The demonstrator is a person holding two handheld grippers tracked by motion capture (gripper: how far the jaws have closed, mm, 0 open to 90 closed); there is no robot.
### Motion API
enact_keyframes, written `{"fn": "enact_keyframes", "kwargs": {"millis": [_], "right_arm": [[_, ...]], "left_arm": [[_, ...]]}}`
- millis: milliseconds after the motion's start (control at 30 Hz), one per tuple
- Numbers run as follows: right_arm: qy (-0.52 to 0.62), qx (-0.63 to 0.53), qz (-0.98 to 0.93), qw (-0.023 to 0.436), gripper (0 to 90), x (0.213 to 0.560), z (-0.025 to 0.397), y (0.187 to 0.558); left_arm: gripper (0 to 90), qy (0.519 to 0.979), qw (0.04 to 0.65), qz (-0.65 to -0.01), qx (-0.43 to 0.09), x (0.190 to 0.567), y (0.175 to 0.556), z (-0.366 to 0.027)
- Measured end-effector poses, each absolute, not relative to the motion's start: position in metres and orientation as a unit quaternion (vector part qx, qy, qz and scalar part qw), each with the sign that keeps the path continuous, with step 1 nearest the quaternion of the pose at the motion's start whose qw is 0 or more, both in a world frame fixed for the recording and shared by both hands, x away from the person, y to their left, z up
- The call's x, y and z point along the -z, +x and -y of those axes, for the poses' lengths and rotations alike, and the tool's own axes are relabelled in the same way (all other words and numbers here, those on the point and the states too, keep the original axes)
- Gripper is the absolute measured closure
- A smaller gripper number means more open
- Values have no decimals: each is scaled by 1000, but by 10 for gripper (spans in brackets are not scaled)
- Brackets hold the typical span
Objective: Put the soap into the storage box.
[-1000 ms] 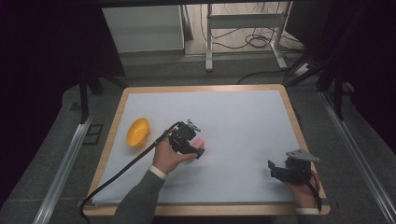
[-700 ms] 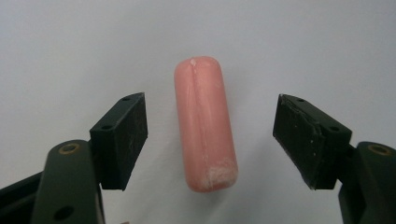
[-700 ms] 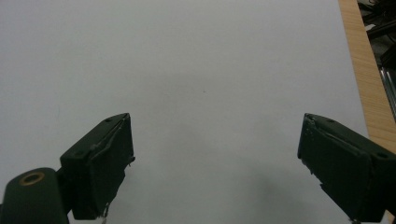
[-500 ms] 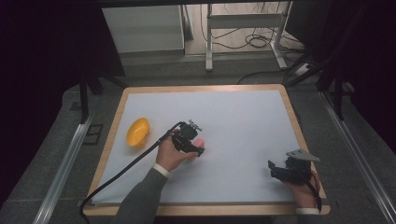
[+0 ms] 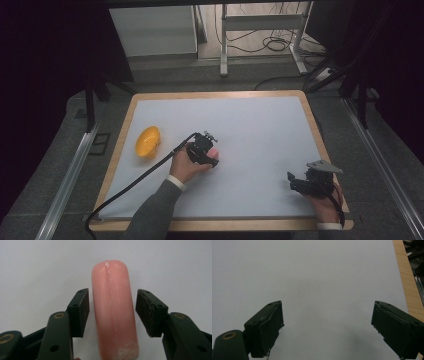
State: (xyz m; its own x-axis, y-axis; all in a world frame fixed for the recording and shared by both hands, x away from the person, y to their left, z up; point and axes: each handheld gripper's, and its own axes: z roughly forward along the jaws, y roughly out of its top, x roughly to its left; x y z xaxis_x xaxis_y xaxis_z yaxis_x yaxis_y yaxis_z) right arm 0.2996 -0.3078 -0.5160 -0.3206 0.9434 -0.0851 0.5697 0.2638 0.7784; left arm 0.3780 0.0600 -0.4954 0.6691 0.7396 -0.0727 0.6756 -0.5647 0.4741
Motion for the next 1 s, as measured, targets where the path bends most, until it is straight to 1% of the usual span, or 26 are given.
{"fn": "enact_keyframes", "kwargs": {"millis": [167,267,533,633,1000], "right_arm": [[510,-329,-743,283,102,516,308,299],[508,-328,-744,283,102,516,308,300],[508,-329,-744,284,102,516,308,299],[510,-328,-742,285,102,516,309,299],[511,-329,-741,286,102,515,309,299]], "left_arm": [[559,879,237,-408,-63,499,378,-62],[598,877,242,-412,-59,499,379,-65],[602,877,245,-410,-63,495,377,-70],[602,872,263,-406,-68,487,373,-74],[601,870,290,-390,-78,461,363,-89]]}}
